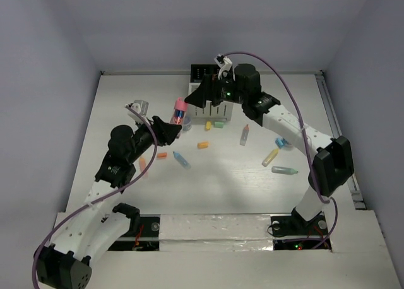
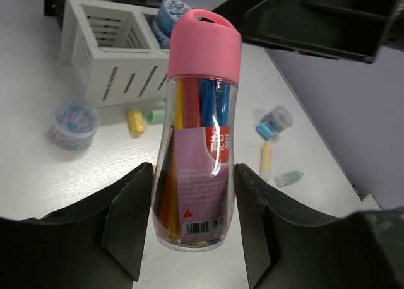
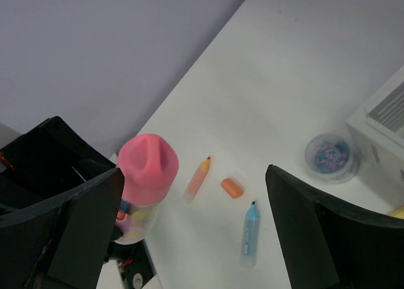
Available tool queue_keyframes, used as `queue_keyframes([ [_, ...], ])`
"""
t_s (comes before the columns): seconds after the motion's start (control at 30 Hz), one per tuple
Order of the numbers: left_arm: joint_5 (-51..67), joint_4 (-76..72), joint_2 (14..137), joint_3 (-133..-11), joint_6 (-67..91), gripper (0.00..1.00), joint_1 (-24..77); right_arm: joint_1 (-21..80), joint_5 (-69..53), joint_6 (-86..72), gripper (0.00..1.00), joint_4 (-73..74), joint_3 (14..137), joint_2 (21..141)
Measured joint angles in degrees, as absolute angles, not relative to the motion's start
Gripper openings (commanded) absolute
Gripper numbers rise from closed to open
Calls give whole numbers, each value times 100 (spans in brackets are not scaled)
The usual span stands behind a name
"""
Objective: Sort the stationery into containers
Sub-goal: Place the stationery in the storage box.
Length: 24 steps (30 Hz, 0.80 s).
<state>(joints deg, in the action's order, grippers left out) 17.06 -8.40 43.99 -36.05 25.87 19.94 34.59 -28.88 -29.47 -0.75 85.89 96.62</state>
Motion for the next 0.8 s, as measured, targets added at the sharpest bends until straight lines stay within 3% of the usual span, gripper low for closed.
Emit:
queue_keyframes([
  [0.6, 2178, -1140, 4453, -3597, 2547, 0, 2206, 3459, -4392, -3701, 100, -819, 8584, 10029],
  [0.8, 2163, -1258, 4539, -3597, 2530, 0, 2235, 3459, -4512, -3747, 86, -821, 8503, 10095],
])
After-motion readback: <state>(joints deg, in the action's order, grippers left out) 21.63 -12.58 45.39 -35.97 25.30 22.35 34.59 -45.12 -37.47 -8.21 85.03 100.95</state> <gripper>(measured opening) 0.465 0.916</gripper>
